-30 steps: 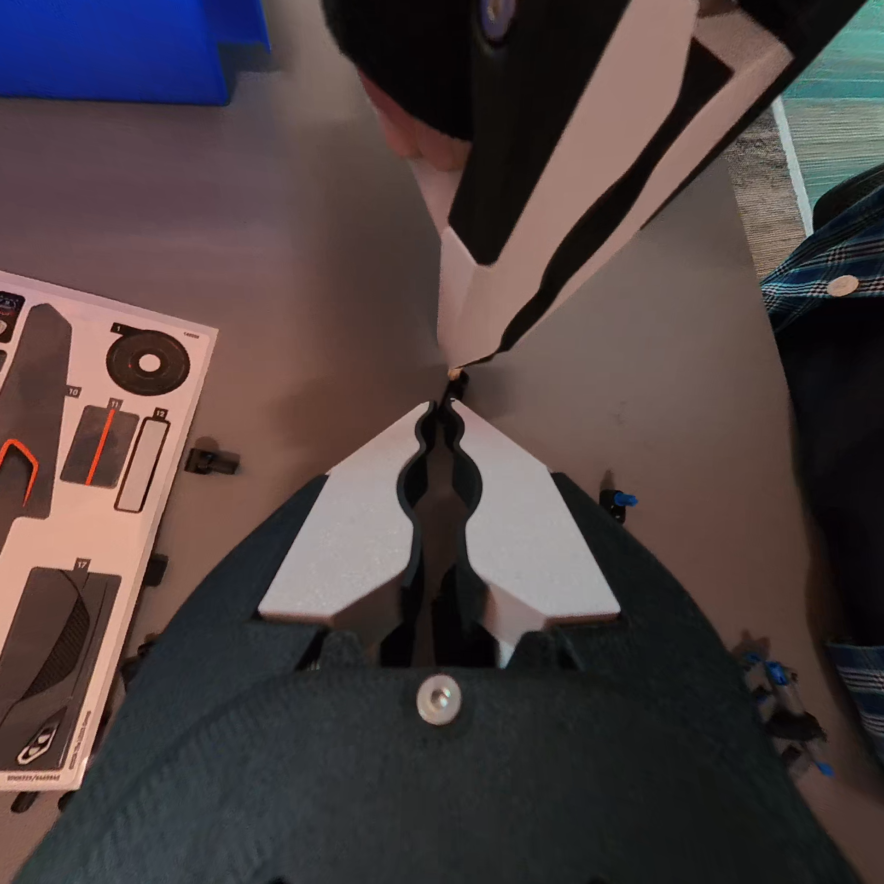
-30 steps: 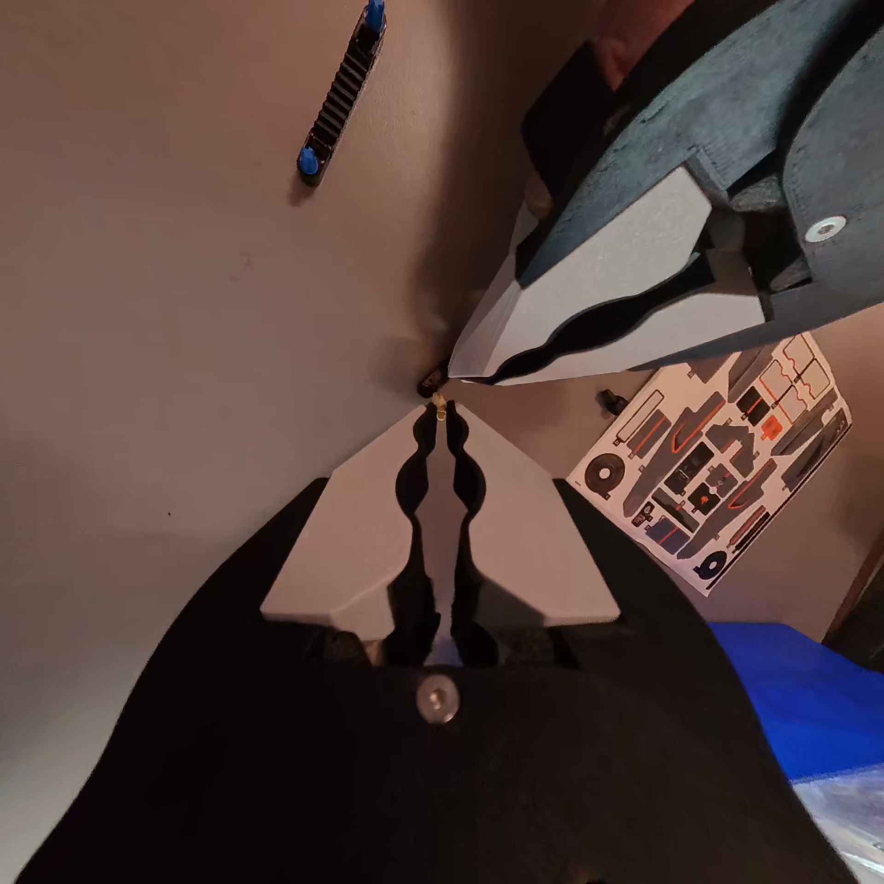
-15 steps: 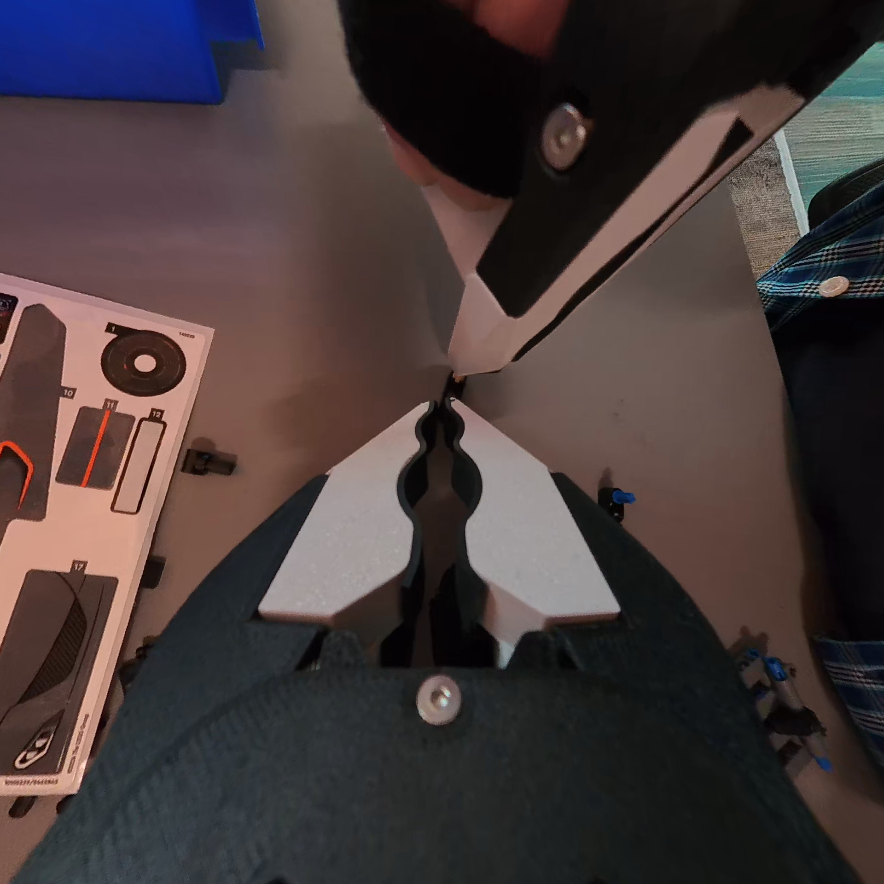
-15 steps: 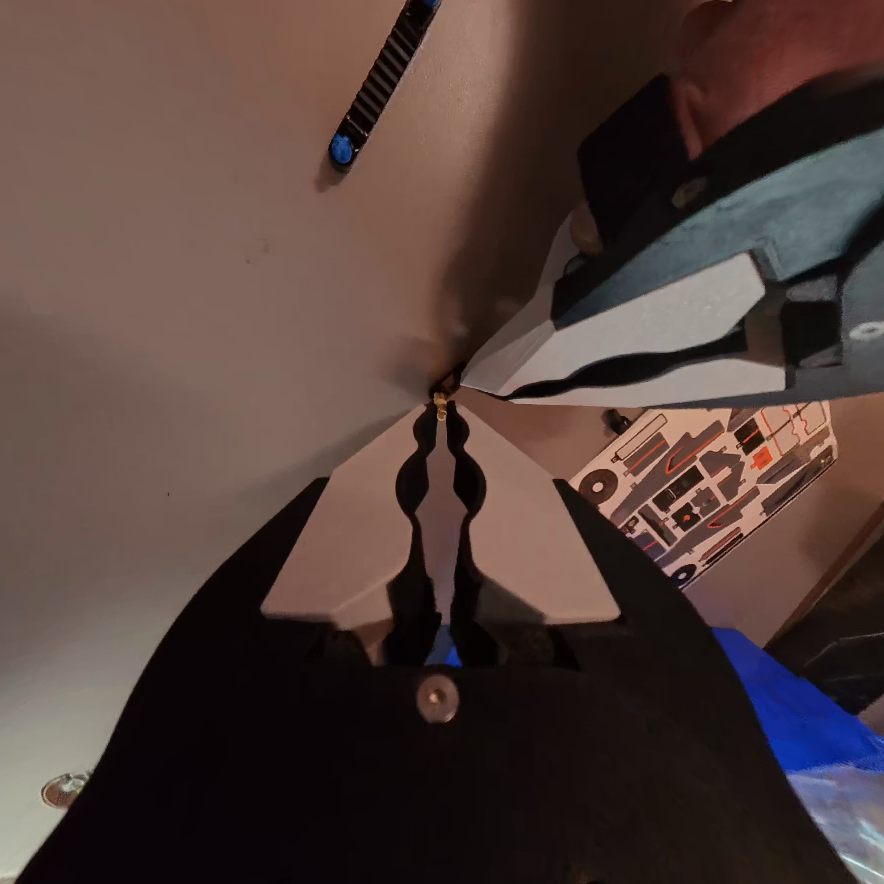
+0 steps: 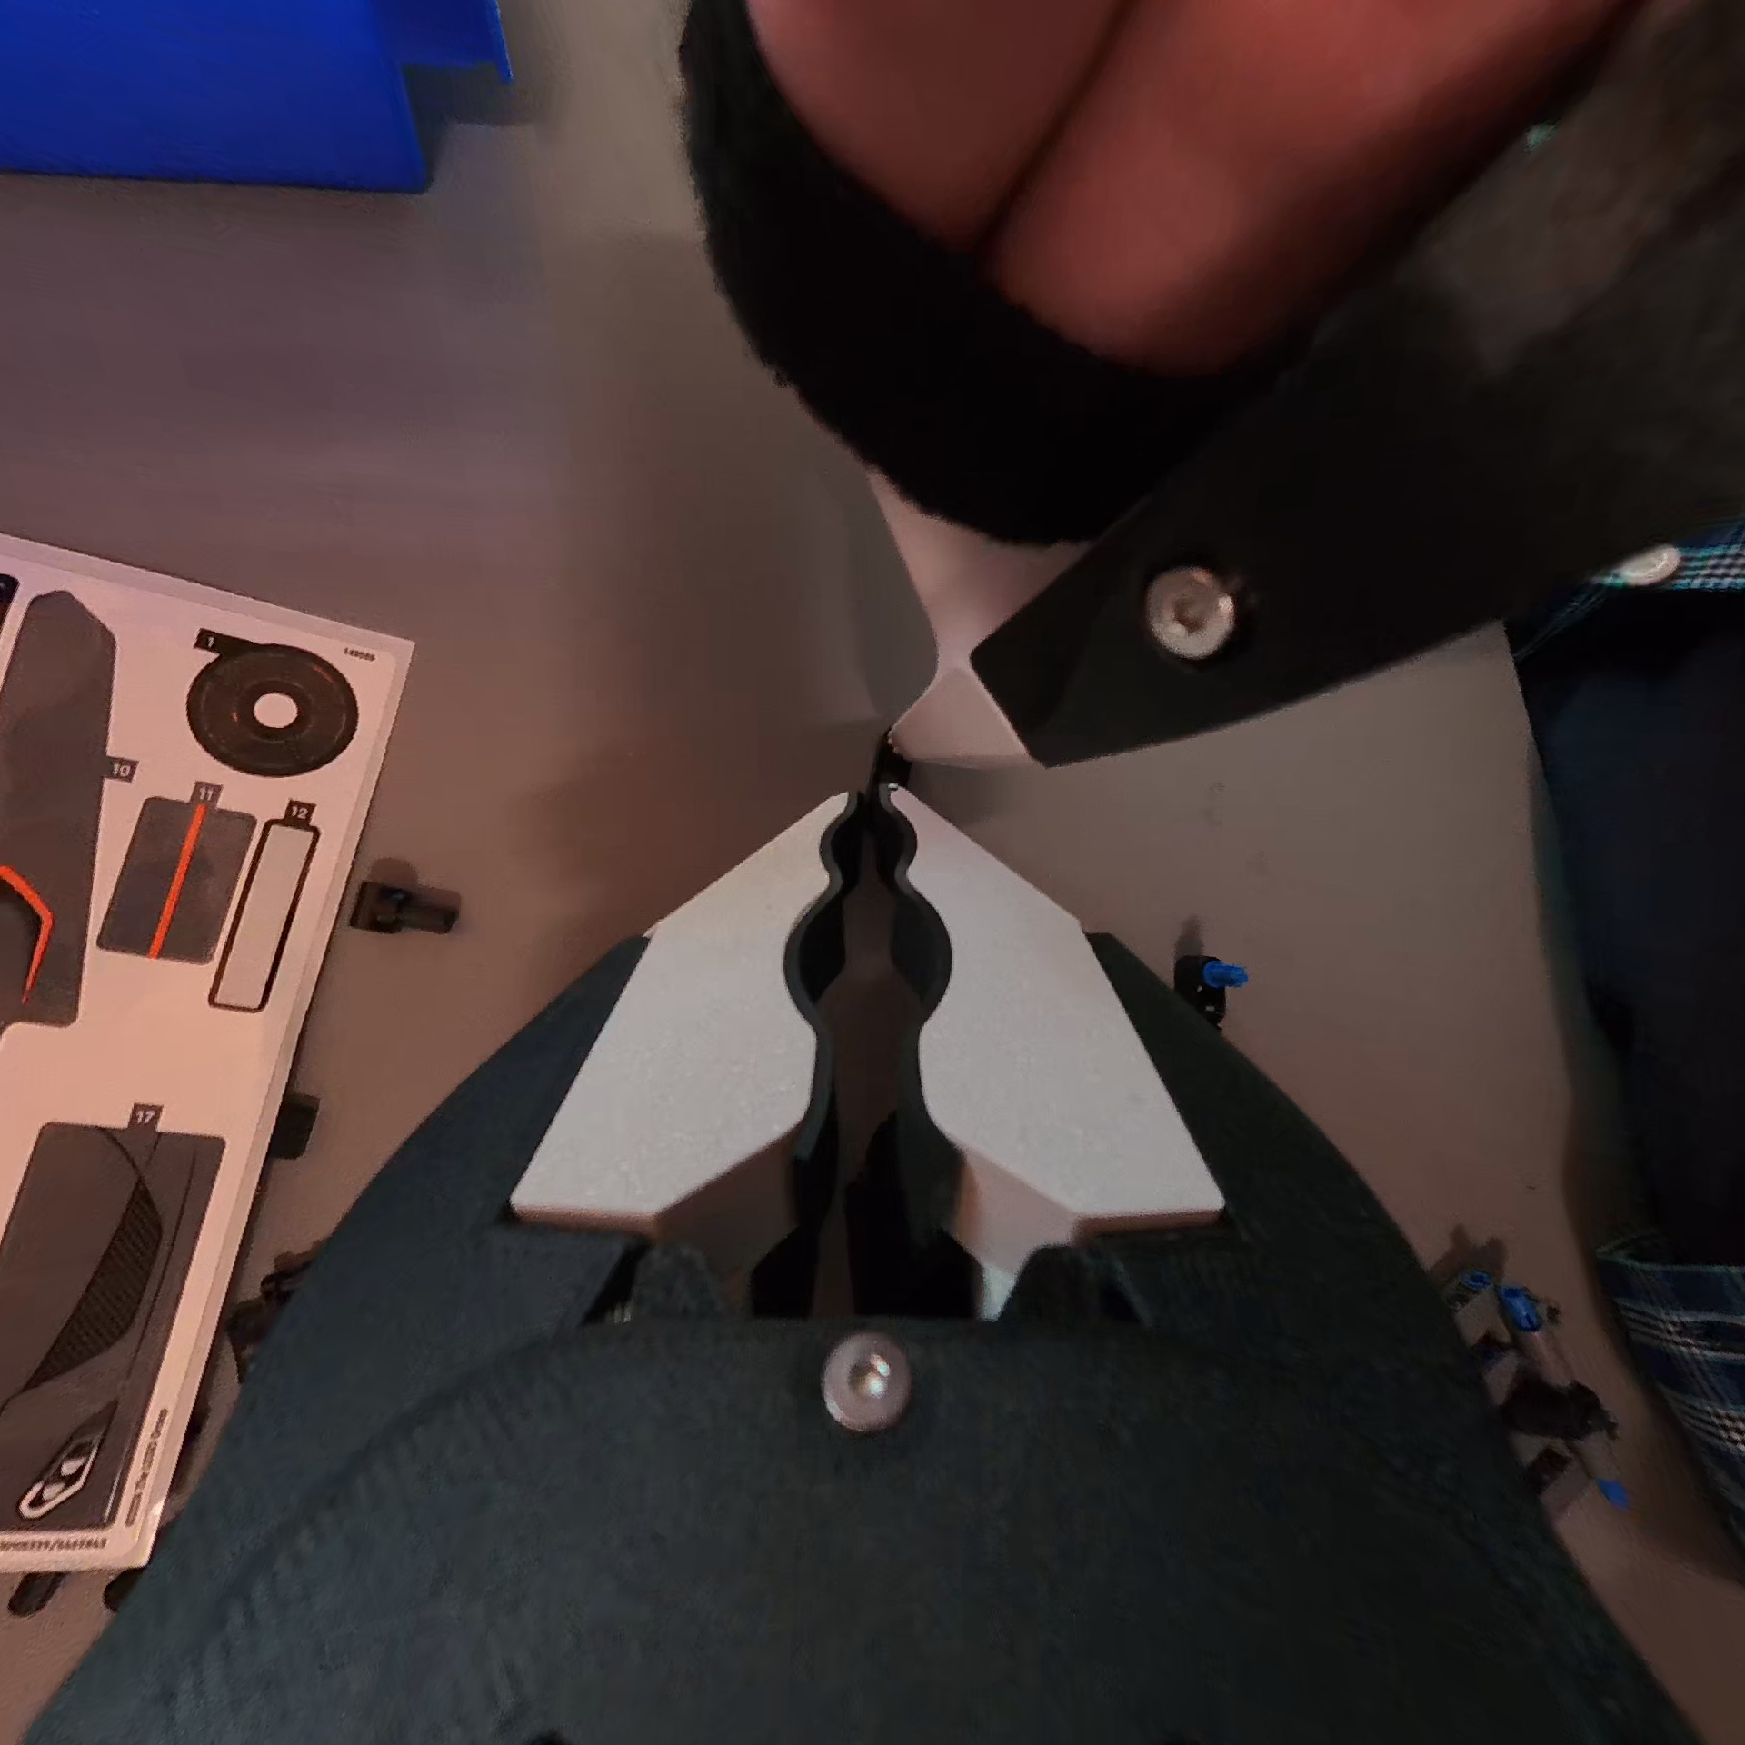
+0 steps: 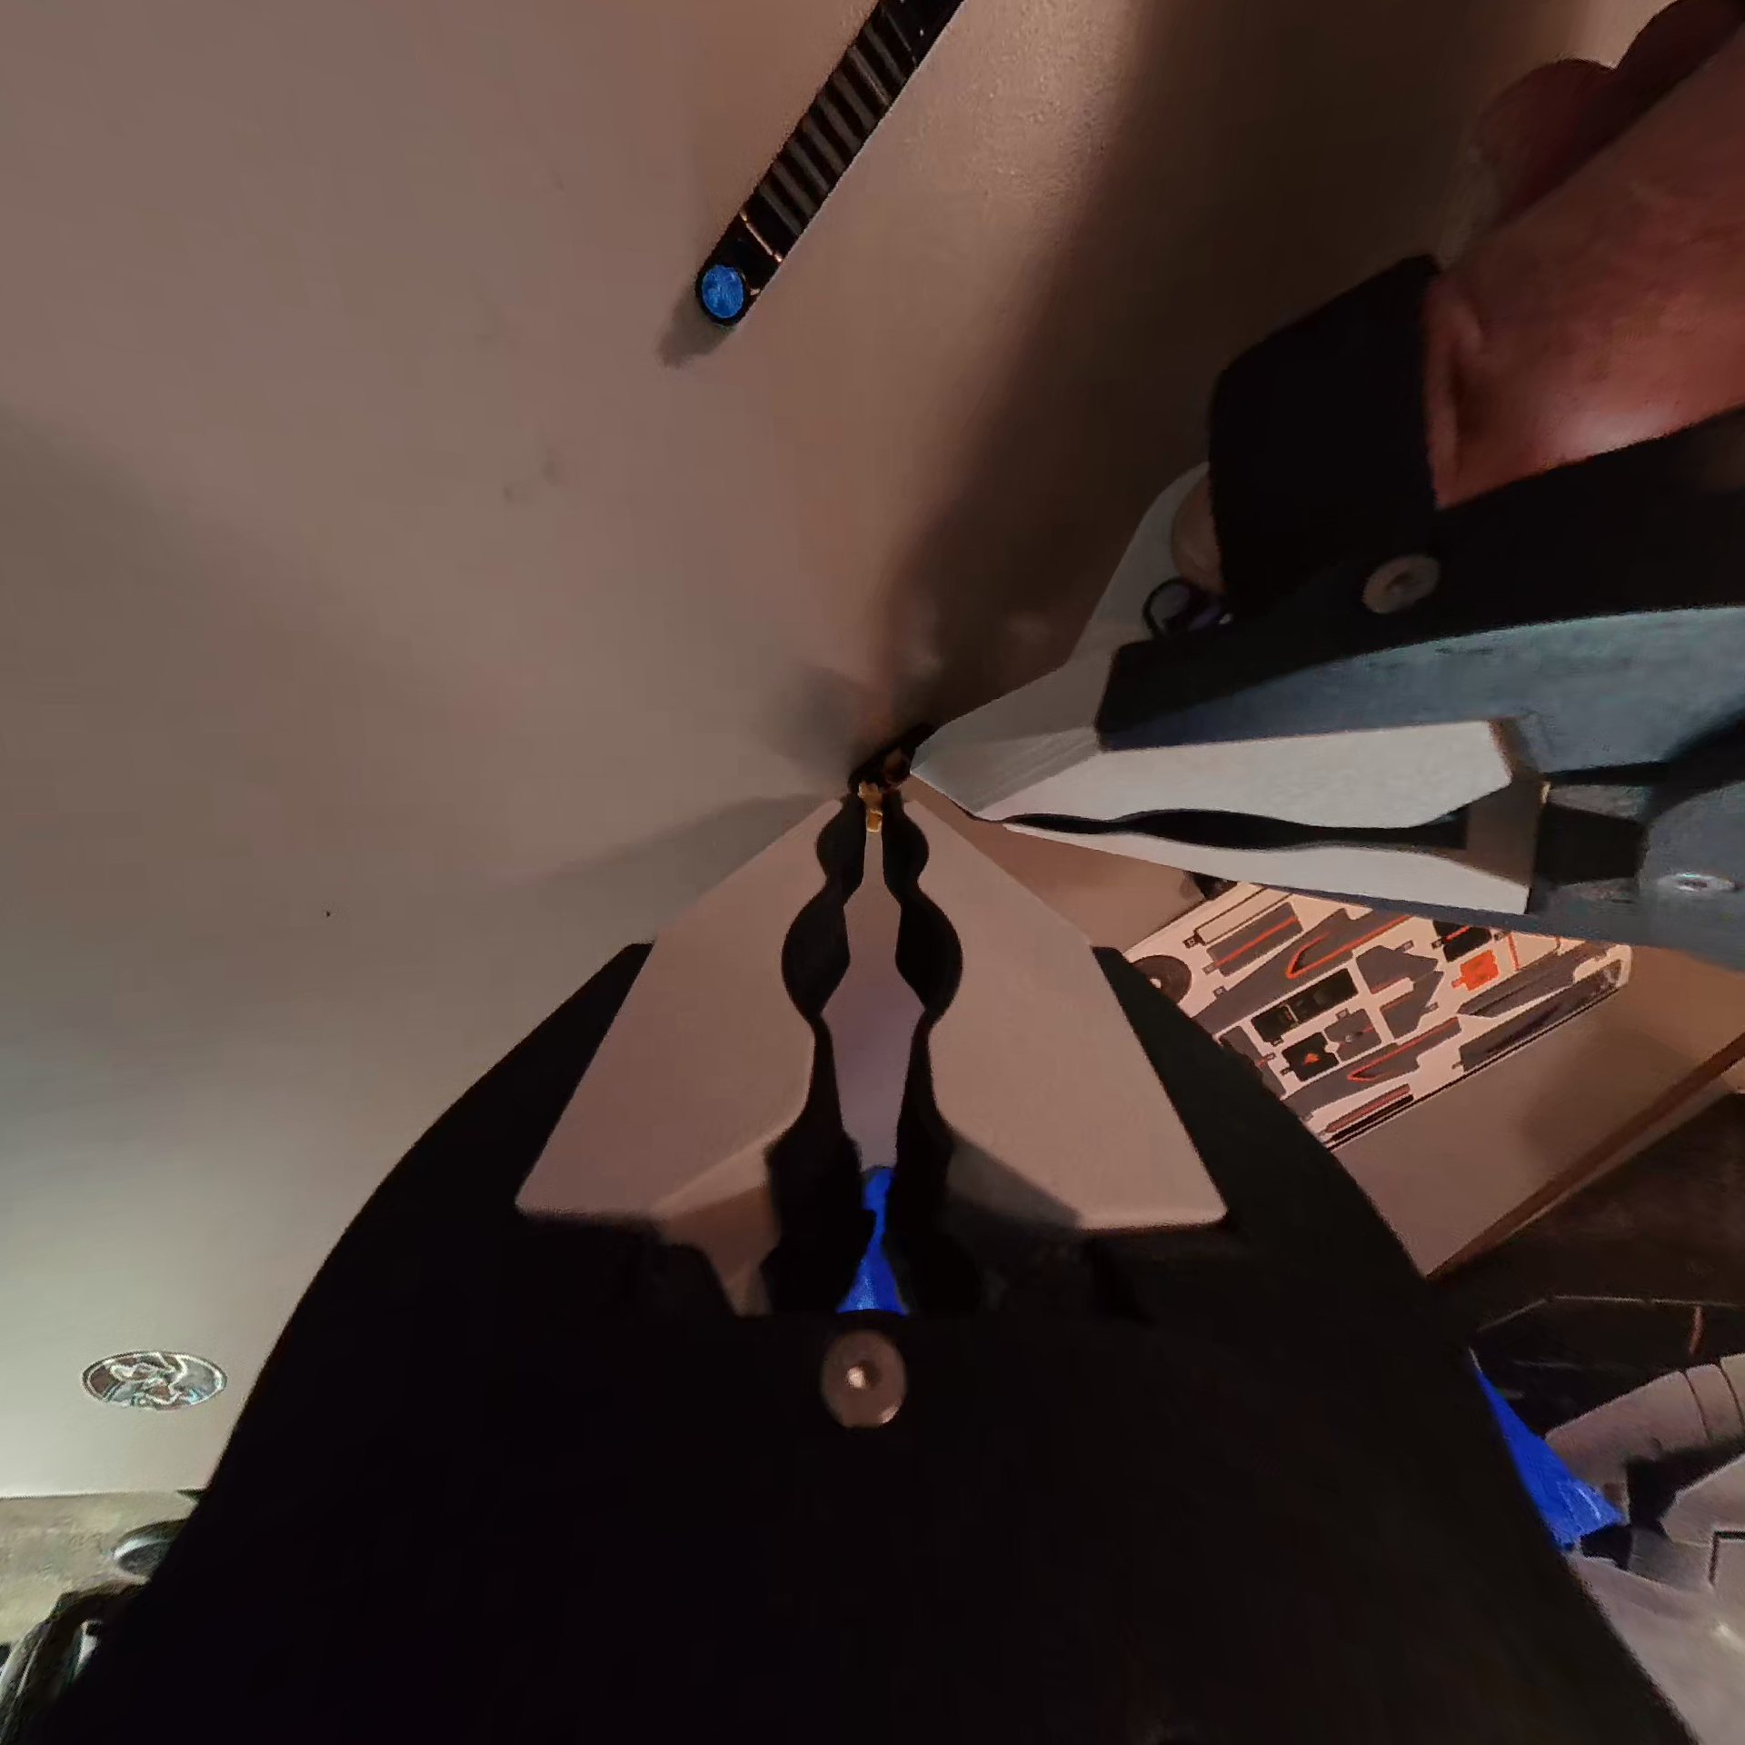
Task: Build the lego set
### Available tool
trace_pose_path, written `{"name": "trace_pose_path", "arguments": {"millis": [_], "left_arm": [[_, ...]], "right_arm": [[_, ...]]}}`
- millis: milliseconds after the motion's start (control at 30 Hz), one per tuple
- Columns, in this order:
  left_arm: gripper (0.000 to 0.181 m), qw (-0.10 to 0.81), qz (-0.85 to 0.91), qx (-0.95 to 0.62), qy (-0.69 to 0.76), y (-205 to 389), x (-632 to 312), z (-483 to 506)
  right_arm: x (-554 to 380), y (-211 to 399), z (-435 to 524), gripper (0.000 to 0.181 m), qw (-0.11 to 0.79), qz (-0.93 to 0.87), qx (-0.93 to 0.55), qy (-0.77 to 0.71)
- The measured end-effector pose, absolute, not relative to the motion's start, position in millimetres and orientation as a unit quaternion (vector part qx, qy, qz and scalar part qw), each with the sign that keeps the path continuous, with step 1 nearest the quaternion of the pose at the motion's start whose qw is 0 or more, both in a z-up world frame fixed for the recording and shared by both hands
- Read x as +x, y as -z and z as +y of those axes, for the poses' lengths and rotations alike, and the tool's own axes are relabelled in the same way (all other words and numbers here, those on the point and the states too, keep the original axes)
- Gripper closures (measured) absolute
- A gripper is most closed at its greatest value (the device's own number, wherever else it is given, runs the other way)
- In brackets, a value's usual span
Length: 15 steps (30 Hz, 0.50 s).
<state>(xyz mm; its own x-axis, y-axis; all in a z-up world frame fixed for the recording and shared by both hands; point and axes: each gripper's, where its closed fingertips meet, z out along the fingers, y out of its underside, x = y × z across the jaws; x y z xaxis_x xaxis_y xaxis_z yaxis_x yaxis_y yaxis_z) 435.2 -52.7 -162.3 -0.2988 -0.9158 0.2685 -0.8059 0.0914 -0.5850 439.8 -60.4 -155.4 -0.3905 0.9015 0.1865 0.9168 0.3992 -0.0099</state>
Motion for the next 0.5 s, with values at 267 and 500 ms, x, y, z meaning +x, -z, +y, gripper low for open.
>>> {"name": "trace_pose_path", "arguments": {"millis": [267,500], "left_arm": [[0.180,0.079,0.734,-0.583,0.338,162.4,433.9,-53.5],[0.172,0.077,0.723,-0.598,0.337,160.2,429.3,-51.3]], "right_arm": [[438.7,158.3,-59.4,0.180,0.074,-0.825,-0.559,0.028],[433.6,153.7,-60.0,0.169,0.112,-0.788,-0.605,-0.017]]}}
